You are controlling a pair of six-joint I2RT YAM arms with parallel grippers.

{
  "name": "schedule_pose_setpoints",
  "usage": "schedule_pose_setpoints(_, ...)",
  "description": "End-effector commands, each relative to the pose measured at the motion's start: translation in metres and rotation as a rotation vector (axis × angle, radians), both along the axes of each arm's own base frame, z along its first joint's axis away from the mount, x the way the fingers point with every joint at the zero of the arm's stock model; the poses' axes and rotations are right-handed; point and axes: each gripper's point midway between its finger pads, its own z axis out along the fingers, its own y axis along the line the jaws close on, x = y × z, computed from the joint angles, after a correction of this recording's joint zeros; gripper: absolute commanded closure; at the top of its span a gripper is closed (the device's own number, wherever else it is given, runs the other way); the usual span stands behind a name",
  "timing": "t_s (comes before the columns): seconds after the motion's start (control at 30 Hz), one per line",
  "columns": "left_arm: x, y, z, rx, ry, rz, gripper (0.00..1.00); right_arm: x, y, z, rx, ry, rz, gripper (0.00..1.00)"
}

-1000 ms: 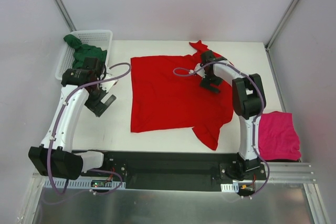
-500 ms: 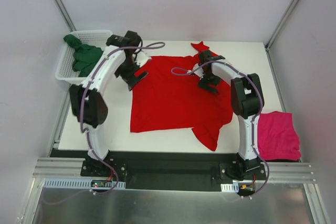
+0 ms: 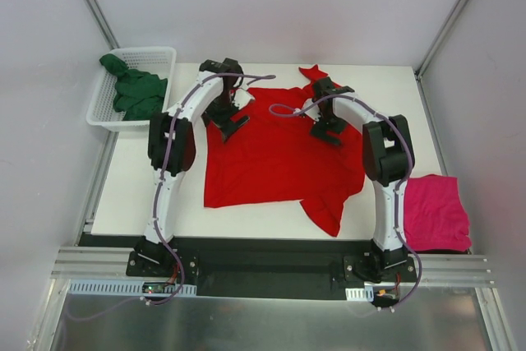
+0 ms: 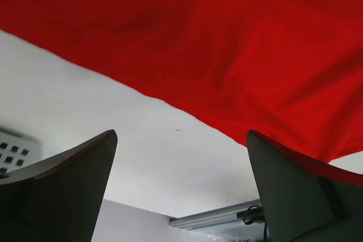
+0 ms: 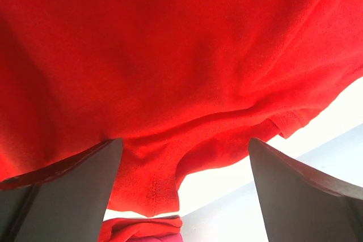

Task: Fold and stack the t-shirts
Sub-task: Flatten out the tshirt

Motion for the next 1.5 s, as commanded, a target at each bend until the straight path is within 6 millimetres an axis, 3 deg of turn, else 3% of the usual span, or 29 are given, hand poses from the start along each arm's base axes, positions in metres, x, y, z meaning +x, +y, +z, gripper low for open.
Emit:
schedule_pose_setpoints(0.0, -0.010, -0.018, -0.010, -0.072, 0.057, -0.035, 0.02, -0.001, 0.001, 0.030, 0.046, -0.042, -0.011, 0.04)
schedule_pose_setpoints(0.3, -0.001, -0.018, -0.046, -0.030, 0.091, -0.144, 0.01, -0.008, 0.005, 0.031, 0.082, -0.017, -0.026, 0.04)
schedule_pose_setpoints(0.47, 0.002, -0.003, -0.068, 0.074, 0.110, -0.191, 0.01, -0.019, 0.004, 0.034, 0.090, 0.014, -0.030, 0.04)
schedule_pose_setpoints(0.67, 0.016, 0.016, -0.075, 0.188, 0.076, -0.252, 0.01, -0.034, -0.002, 0.032, 0.083, 0.045, -0.015, 0.04)
schedule_pose_setpoints(0.87, 0.033, 0.035, -0.060, 0.273, 0.015, -0.306, 0.01, -0.040, -0.014, 0.017, 0.065, 0.080, -0.026, 0.04)
schedule_pose_setpoints(1.07, 0.048, 0.059, -0.042, 0.313, -0.033, -0.292, 0.01, -0.052, -0.010, 0.018, 0.098, 0.127, -0.039, 0.04)
schedule_pose_setpoints(1.27, 0.041, 0.050, 0.001, 0.230, -0.117, -0.227, 0.01, -0.068, 0.010, 0.056, 0.176, 0.083, -0.024, 0.04)
schedule_pose_setpoints(1.47, 0.027, 0.034, 0.042, 0.158, -0.184, -0.209, 0.01, -0.102, 0.029, 0.095, 0.236, 0.133, 0.014, 0.04)
